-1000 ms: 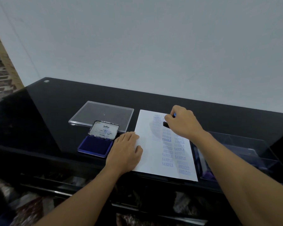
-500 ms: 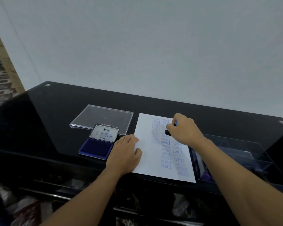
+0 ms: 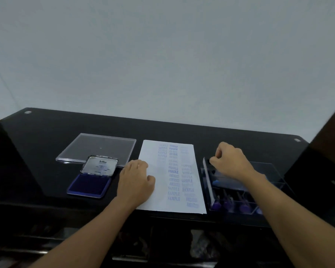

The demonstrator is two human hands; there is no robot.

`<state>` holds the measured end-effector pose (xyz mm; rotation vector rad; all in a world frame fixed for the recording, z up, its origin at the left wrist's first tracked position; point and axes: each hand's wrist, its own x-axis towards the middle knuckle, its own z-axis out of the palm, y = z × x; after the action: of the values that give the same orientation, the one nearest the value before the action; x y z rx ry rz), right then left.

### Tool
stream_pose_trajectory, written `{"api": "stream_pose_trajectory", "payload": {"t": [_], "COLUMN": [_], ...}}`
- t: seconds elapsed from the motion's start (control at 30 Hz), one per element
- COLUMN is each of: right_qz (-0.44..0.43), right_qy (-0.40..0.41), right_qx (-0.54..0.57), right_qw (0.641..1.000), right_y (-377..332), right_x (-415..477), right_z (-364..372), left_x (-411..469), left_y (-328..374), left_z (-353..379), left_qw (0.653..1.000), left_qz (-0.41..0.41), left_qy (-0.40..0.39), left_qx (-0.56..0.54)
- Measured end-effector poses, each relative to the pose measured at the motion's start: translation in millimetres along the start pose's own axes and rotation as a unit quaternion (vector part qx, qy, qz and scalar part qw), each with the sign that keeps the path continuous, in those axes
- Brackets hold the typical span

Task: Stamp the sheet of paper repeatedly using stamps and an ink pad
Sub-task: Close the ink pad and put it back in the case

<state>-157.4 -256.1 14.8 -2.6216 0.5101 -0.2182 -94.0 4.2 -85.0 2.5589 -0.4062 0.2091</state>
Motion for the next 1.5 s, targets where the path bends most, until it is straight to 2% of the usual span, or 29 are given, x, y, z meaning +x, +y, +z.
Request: {"api": "stream_pose_trajectory", "payload": {"t": [0.1,0.3,0.53,0.87,1.1,1.3,1.5], "right_qz": [0.021,0.044,0.05,0.038,0.061,0.039,-0.012], "right_qy": [0.019,0.017,0.007,-0.006,0.0,0.023,0.012], "right_qx": [-0.017,-0.066,-0.129,-0.18,-0.052,-0.012,0.006], "right_qw": [0.999,0.997,0.99,0.983,0.997,0.999,1.0], "right_y": [14,36,49,50,56,38,-16], "right_x": [4,13,18,21,11,-7,-23], "right_z": [-8,-7,11,20,7,-6,13], "left_x": [2,14,7,1,-2,-5,-12], "left_y": [27,85,124,125,116,94,45], "left_z": [6,22,41,46,27,-6,-48], "left_qw": [0.999,0.993,0.976,0.976,0.98,0.987,0.991], "left_qz": [0.047,0.084,0.162,0.151,0.137,0.097,0.07], "left_qy": [0.0,-0.066,-0.12,-0.123,-0.117,-0.1,-0.066], "left_qx": [-0.01,-0.044,-0.077,-0.093,-0.08,-0.086,-0.095]}}
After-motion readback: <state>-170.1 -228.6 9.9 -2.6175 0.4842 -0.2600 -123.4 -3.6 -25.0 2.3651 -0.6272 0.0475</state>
